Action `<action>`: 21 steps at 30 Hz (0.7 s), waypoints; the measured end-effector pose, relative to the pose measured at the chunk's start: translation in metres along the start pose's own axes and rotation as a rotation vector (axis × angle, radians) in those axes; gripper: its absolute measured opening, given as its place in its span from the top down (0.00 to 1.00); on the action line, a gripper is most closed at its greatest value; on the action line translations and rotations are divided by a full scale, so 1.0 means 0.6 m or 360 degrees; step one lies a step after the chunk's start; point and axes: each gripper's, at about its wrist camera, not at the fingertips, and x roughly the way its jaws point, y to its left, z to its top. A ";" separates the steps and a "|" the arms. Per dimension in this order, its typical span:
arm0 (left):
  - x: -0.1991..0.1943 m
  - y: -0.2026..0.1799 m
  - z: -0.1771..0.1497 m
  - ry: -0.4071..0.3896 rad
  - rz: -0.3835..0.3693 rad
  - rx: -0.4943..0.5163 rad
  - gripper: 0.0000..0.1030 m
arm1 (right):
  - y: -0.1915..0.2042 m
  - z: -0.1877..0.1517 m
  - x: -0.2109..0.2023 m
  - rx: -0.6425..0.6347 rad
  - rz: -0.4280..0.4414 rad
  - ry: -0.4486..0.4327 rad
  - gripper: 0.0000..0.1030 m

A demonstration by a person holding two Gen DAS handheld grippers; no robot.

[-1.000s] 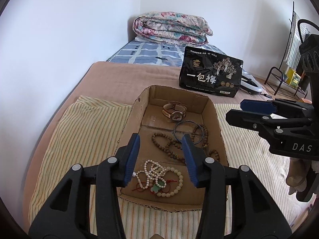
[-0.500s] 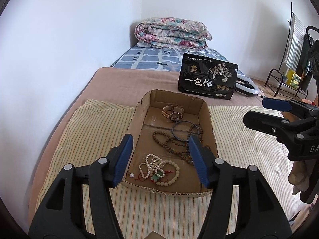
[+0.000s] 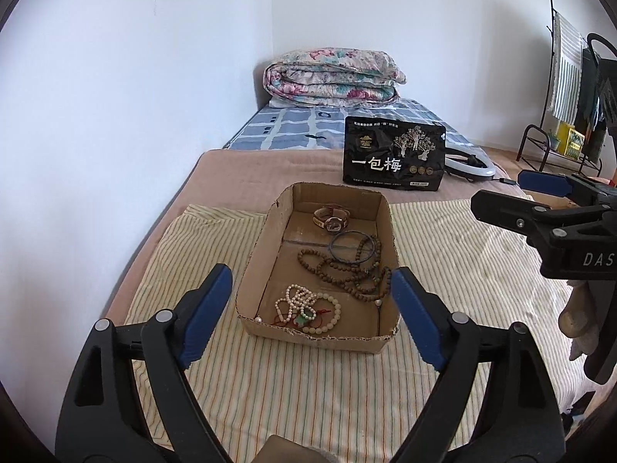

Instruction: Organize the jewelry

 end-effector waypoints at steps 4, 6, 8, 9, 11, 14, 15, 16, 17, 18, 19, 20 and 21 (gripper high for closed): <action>-0.034 -0.014 -0.003 -0.0070 0.0012 0.0020 0.04 | -0.004 -0.005 -0.011 0.0014 -0.0017 -0.0030 0.00; -0.046 -0.019 -0.001 -0.0084 0.0013 0.0032 0.04 | -0.004 -0.007 -0.015 0.0011 -0.0032 -0.0042 0.00; -0.056 -0.023 0.000 -0.0091 0.0025 0.0036 0.01 | -0.004 -0.009 -0.019 0.0006 -0.0038 -0.0048 0.00; -0.061 -0.023 0.000 -0.0099 0.0028 0.0029 0.01 | -0.004 -0.010 -0.021 0.0007 -0.0041 -0.0053 0.00; -0.069 -0.023 0.001 -0.0103 0.0032 0.0010 0.01 | -0.004 -0.012 -0.026 0.0007 -0.0045 -0.0065 0.00; -0.076 -0.021 0.002 -0.0090 0.0044 -0.0025 0.01 | -0.003 -0.016 -0.032 -0.0002 -0.0056 -0.0078 0.00; -0.077 -0.021 0.002 -0.0083 0.0047 -0.0033 0.00 | -0.003 -0.017 -0.034 -0.0005 -0.0062 -0.0081 0.00; -0.078 -0.020 0.002 -0.0077 0.0048 -0.0040 0.00 | -0.003 -0.018 -0.034 -0.0007 -0.0064 -0.0083 0.00; -0.078 -0.019 0.001 -0.0074 0.0049 -0.0045 0.00 | -0.003 -0.018 -0.035 -0.0010 -0.0064 -0.0085 0.00; -0.079 -0.018 0.001 -0.0073 0.0051 -0.0047 0.00 | -0.004 -0.019 -0.035 -0.0013 -0.0063 -0.0086 0.00; -0.080 -0.017 0.000 -0.0072 0.0055 -0.0047 0.00 | -0.004 -0.019 -0.035 -0.0014 -0.0062 -0.0085 0.00; -0.079 -0.017 0.000 -0.0070 0.0058 -0.0045 0.00 | -0.003 -0.019 -0.035 -0.0014 -0.0062 -0.0084 0.00; -0.080 -0.017 0.000 -0.0068 0.0062 -0.0046 0.00 | -0.003 -0.019 -0.035 -0.0015 -0.0063 -0.0085 0.00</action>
